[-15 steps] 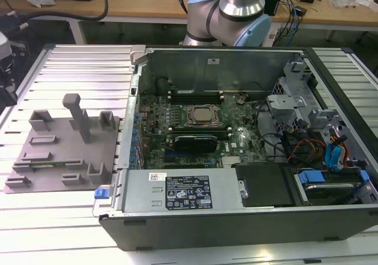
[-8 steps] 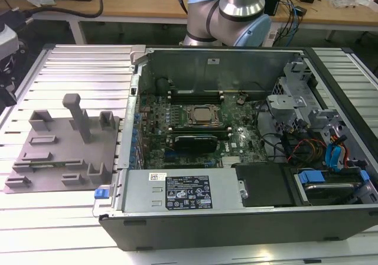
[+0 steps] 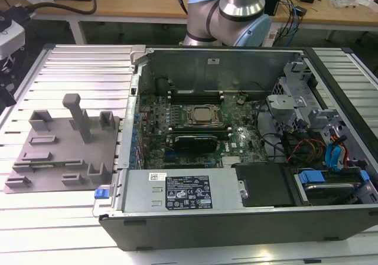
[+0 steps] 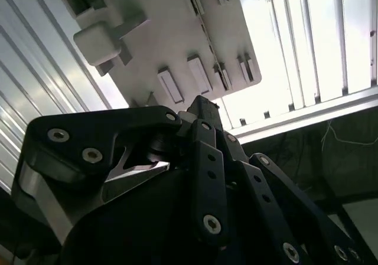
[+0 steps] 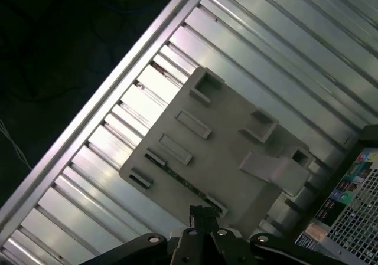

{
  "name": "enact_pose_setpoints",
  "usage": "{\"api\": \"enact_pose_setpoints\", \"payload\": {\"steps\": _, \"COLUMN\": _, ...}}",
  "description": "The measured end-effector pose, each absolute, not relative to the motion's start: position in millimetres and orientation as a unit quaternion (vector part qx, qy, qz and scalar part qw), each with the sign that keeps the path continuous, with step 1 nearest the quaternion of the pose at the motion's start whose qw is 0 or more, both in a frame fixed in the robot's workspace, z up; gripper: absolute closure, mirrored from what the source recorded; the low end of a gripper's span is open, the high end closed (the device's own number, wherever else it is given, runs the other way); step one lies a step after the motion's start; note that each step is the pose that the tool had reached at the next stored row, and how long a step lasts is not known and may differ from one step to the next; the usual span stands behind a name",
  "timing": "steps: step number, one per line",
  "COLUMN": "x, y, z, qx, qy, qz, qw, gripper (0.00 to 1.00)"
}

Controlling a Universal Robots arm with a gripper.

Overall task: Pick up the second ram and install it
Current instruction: 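Pick up the second ram and move it above second insertion slot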

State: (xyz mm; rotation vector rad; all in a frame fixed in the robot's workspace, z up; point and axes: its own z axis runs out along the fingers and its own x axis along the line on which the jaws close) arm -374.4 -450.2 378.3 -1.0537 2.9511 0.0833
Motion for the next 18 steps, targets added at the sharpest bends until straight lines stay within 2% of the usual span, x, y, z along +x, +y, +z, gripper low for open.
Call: {"api": "enact_pose_setpoints", "payload": {"steps": 18, "x": -374.4, "y": -450.2, "z": 378.3, "qx": -0.455, "qy": 0.890, "qz": 0.027, "qw": 0.000, "gripper": 0.92}}
